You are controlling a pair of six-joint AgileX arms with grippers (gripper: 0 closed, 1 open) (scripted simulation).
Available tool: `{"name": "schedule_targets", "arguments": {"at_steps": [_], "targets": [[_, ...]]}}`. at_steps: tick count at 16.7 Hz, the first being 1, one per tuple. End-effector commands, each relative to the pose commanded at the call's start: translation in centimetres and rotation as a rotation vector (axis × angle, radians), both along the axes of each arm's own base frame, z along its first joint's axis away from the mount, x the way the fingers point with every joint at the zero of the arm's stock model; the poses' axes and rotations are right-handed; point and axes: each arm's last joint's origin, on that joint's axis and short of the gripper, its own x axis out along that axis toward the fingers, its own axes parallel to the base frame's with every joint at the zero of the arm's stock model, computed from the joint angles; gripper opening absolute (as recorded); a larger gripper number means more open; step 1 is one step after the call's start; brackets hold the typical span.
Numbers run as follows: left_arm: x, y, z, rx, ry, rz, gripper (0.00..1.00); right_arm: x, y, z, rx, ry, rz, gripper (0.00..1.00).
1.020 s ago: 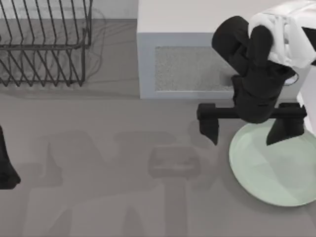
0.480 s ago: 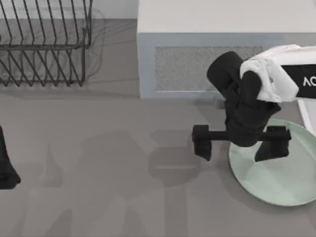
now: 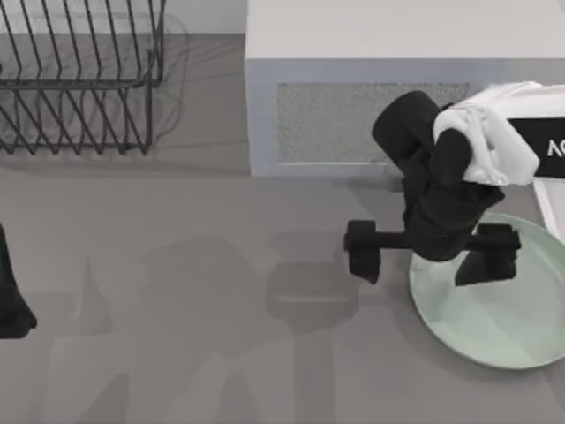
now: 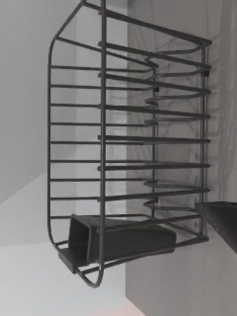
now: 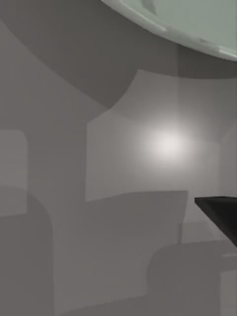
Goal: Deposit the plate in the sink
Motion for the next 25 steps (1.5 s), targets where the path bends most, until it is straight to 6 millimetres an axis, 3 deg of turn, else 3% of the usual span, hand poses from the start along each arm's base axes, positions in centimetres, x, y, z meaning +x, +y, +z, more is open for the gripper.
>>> {"name": "schedule_targets", "arguments": {"at_steps": [11,19,20,25], "targets": [[0.0,0.0,0.0,0.0,0.0,0.0,1.0,0.0,0.0,0.0,0.0,0.0,0.0,0.02],[0.0,0.0,0.0,0.0,0.0,0.0,1.0,0.0,0.0,0.0,0.0,0.0,0.0,0.0],[0.0,0.0,0.0,0.0,0.0,0.0,1.0,0.5,-0.4,3.2,0.035,-0.094,-0.009,0.0],[0.0,0.0,0.0,0.0,0.0,0.0,1.0,0.3,1.7,4.1,-0.012,-0.061,0.079,0.0]]}}
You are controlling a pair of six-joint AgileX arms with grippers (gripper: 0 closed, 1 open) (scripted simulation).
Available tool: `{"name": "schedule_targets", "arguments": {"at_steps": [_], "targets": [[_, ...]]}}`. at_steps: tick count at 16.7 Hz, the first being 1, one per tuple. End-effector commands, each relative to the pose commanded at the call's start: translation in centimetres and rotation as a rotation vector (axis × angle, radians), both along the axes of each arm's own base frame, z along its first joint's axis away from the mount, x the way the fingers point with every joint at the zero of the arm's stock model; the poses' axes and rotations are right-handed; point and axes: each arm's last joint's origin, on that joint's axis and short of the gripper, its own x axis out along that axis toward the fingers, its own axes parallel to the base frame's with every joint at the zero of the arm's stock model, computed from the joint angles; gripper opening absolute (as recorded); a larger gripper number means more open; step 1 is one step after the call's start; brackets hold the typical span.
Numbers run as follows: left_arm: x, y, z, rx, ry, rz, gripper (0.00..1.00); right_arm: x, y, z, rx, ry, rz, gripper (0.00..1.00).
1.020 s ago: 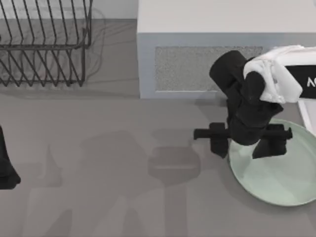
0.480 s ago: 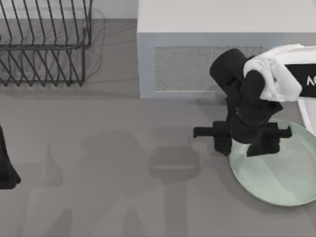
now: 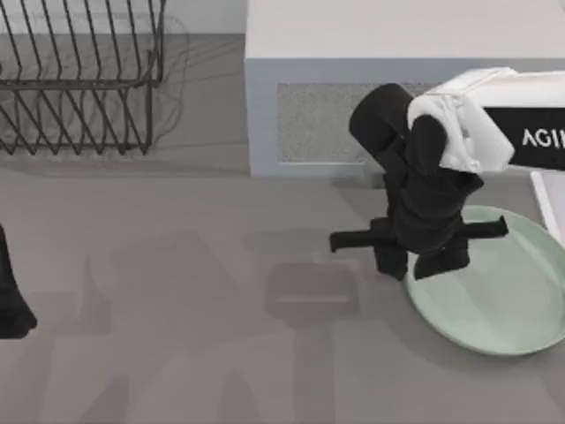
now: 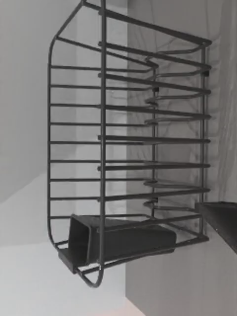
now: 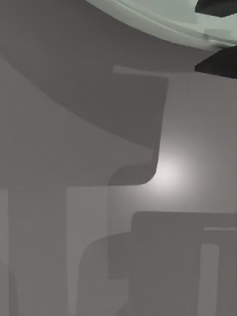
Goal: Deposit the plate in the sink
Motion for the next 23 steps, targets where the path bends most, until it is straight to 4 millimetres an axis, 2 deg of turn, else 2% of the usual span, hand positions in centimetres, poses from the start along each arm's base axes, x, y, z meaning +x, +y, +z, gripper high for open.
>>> {"name": "schedule_targets", "arguments": {"at_steps": [3,6,8,10,13,16,23], "targets": [[0.0,0.0,0.0,0.0,0.0,0.0,1.0,0.2,2.4,2.9,-0.048,0.03,0.08,0.0],[0.0,0.0,0.0,0.0,0.0,0.0,1.0,0.5,3.8,8.6,-0.069,0.045,0.117,0.0],[0.0,0.0,0.0,0.0,0.0,0.0,1.0,0.8,3.4,13.2,-0.058,0.035,0.098,0.0],[0.0,0.0,0.0,0.0,0.0,0.0,1.0,0.9,1.9,17.3,-0.035,0.02,0.051,0.0],[0.0,0.0,0.0,0.0,0.0,0.0,1.0,0.5,-0.5,21.8,0.011,-0.006,-0.029,0.0],[0.0,0.0,0.0,0.0,0.0,0.0,1.0,0.2,-2.1,24.0,0.048,-0.03,-0.082,0.0],[0.0,0.0,0.0,0.0,0.0,0.0,1.0,0.2,-2.4,24.3,0.049,-0.034,-0.086,0.0]]}}
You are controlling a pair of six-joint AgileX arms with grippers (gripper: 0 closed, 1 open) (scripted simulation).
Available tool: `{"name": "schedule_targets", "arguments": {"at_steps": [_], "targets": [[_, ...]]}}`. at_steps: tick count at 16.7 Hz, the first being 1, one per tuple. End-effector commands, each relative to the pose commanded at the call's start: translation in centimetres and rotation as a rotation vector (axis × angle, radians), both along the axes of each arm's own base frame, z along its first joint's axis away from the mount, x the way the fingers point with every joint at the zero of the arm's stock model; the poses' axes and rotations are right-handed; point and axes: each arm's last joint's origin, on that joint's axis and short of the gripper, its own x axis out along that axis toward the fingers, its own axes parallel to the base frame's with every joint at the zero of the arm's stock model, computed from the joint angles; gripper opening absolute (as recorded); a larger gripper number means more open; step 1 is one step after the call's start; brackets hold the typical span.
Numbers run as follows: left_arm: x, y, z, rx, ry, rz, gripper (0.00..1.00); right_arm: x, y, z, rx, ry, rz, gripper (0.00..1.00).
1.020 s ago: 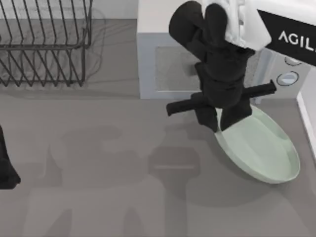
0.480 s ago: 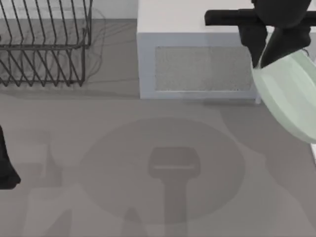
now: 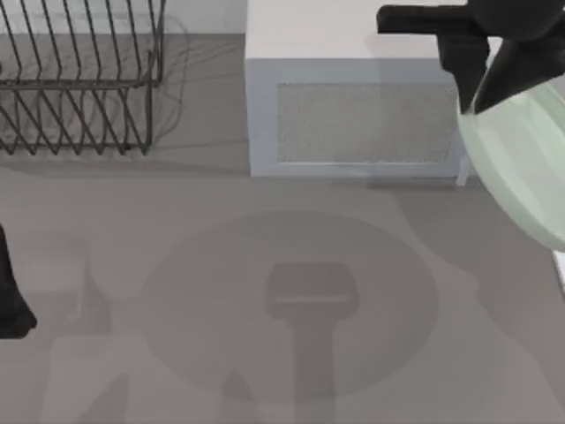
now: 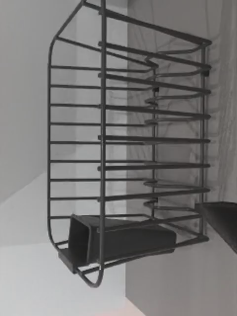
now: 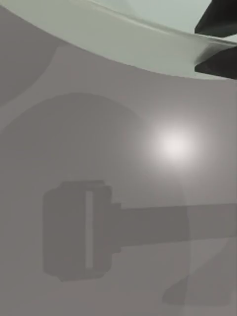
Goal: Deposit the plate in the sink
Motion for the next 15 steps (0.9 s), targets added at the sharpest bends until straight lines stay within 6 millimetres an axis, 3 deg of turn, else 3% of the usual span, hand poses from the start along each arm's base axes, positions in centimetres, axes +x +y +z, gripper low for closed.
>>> {"name": "schedule_targets", "arguments": {"at_steps": [4,8,12,15], "targets": [[0.0,0.0,0.0,0.0,0.0,0.0,1.0,2.2,-3.9,0.6,-0.023,-0.011,-0.065,0.0],[0.0,0.0,0.0,0.0,0.0,0.0,1.0,7.2,-10.9,-1.3,-0.069,0.006,-0.149,0.0],[0.0,0.0,0.0,0.0,0.0,0.0,1.0,12.6,-17.5,-6.7,-0.079,0.057,-0.139,0.0],[0.0,0.0,0.0,0.0,0.0,0.0,1.0,15.8,-20.4,-12.1,-0.059,0.092,-0.066,0.0]]}}
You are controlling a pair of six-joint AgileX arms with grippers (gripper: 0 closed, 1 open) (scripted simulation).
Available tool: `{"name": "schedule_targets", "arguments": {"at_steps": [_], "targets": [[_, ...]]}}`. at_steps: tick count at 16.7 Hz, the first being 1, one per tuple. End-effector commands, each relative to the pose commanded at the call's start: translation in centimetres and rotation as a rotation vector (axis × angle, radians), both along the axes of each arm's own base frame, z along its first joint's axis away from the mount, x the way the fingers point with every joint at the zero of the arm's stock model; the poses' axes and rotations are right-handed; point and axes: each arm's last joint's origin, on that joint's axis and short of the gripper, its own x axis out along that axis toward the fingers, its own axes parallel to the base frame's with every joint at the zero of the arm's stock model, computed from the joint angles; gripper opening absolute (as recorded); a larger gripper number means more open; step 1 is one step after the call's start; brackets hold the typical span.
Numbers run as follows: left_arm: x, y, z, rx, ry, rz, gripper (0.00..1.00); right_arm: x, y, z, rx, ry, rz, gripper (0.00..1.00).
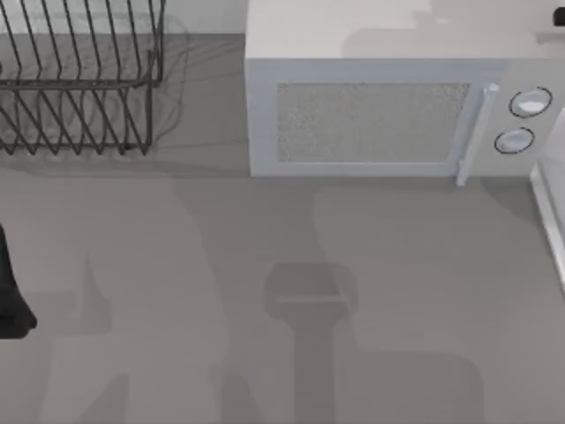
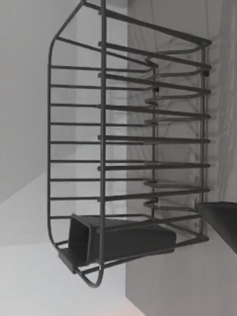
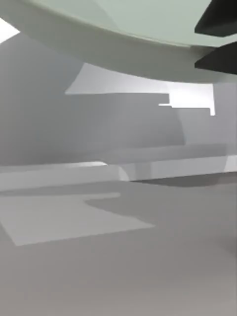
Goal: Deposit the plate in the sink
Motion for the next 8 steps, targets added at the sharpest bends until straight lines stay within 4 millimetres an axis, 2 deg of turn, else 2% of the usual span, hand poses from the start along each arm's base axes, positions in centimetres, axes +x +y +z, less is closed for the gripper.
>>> {"name": "schedule_targets", "arguments": {"at_steps": [3,8], "targets": [[0.0,0.0,0.0,0.0,0.0,0.0,1.0,1.6,-1.1,-3.2,0.025,0.004,0.063,0.0],[0.0,0.0,0.0,0.0,0.0,0.0,1.0,1.8,-1.2,-3.6,0.029,0.002,0.073,0.0]]}}
